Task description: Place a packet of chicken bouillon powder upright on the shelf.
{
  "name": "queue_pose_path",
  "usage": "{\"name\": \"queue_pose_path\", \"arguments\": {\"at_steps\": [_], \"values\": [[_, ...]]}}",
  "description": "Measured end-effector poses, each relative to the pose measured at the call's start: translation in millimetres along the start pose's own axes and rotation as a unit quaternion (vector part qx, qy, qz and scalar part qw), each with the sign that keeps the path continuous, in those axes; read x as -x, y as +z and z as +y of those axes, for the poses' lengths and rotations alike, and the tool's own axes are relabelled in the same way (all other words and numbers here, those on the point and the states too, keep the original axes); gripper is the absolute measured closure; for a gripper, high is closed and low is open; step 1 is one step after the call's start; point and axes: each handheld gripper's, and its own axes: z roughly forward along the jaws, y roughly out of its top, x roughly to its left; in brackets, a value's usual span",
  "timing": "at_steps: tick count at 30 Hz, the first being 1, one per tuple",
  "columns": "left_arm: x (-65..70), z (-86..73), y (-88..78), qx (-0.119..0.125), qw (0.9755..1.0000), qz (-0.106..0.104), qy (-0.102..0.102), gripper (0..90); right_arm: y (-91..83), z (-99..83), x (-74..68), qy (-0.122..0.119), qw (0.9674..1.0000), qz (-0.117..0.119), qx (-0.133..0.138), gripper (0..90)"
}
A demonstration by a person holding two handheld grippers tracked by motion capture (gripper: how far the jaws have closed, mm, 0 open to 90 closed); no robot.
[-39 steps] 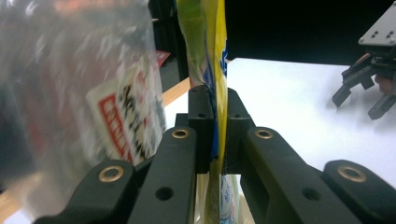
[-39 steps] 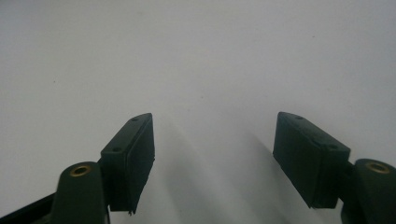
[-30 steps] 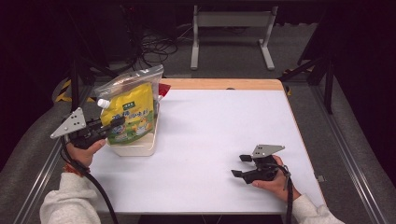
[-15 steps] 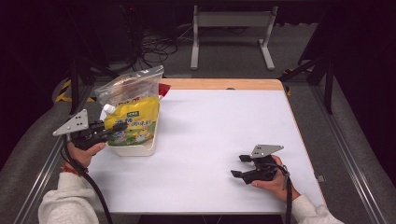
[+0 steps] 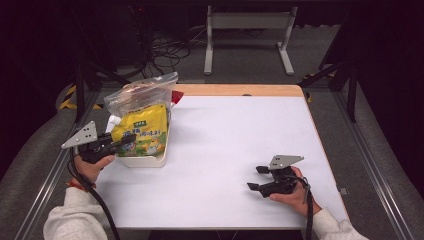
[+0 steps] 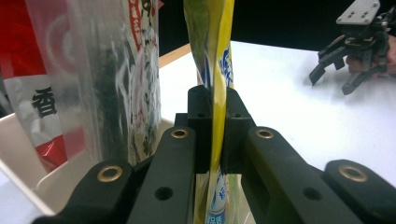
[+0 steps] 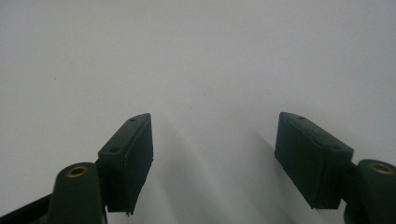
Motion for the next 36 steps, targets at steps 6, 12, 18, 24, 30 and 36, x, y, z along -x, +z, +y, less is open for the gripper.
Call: {"name": "queue_pose_path", "arguments": {"at_steps": [6,12,18,24,30,36], "values": [[4.4,-0.5,-0.9,-0.02,0.9996,0.022,0.003,85.6,-2.2,2.5,-3.8,-0.016,0.9999,-0.002,0.003,28.0],[6.4,-4.2,0.2,-0.04,0.9986,0.035,0.003,85.9,-5.7,3.9,-5.3,-0.024,0.9996,-0.008,0.007,28.0],[6.3,-7.2,0.7,-0.051,0.9977,0.044,-0.004,86.5,-6.7,4.3,-4.1,-0.025,0.9996,-0.009,0.009,28.0],[6.1,-11.2,0.1,-0.062,0.9967,0.052,-0.009,86.5,-7.1,4.4,-4.6,-0.026,0.9996,-0.009,0.009,28.0],[6.3,-13.5,0.6,-0.07,0.9958,0.057,-0.013,86.6,-7.7,4.6,-4.7,-0.026,0.9996,-0.007,0.01,28.1],[7.1,-14.2,1.6,-0.078,0.9949,0.063,-0.011,86.6,-7.1,4.6,-5.1,-0.027,0.9996,-0.007,0.008,28.1]]}}
